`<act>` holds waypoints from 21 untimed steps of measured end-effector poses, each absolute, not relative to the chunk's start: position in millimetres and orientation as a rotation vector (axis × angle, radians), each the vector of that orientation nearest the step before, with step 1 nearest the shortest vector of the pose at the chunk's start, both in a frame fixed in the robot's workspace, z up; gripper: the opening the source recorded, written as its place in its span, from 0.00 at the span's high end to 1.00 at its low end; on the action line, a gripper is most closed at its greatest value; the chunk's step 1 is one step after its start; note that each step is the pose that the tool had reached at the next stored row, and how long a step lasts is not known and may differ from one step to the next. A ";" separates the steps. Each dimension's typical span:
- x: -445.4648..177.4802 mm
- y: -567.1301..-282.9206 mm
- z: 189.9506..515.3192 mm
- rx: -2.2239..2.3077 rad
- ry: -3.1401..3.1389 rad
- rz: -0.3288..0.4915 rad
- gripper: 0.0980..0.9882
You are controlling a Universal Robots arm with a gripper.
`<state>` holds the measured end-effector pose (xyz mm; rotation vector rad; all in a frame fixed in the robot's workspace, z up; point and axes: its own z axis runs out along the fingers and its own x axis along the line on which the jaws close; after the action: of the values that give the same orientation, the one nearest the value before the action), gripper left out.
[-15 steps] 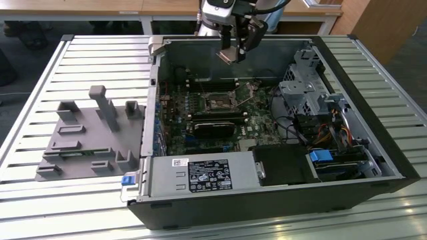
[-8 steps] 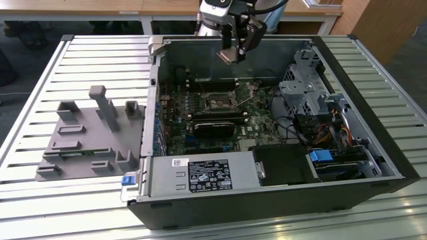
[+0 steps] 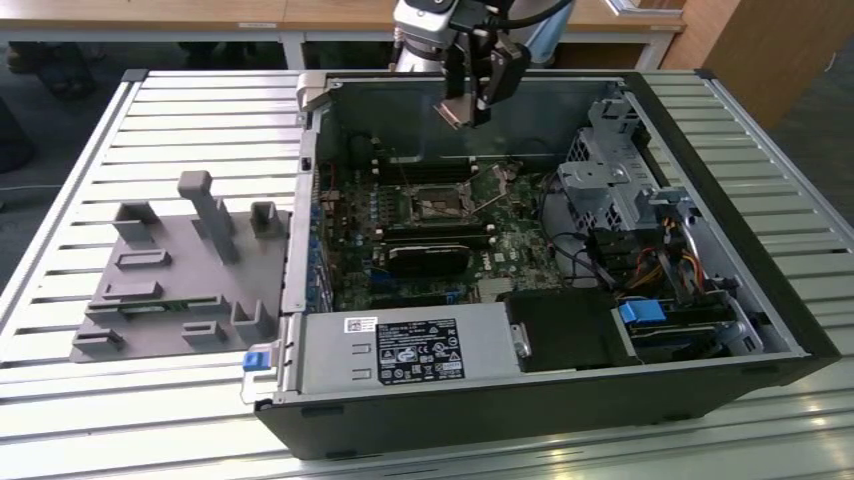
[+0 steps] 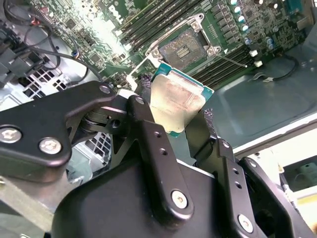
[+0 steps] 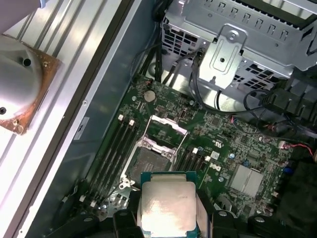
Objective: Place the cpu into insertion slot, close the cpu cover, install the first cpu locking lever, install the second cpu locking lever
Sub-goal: 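Place the cpu into insertion slot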
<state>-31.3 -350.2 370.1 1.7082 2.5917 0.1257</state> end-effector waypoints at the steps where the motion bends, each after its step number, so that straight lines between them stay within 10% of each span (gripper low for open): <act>1: -31.3 -350.2 370.1 1.718 2.585 0.125 0.52; 21: -31.3 -350.0 369.9 1.924 2.426 0.117 0.52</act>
<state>-31.3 -350.0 369.9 1.9239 2.4256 0.1169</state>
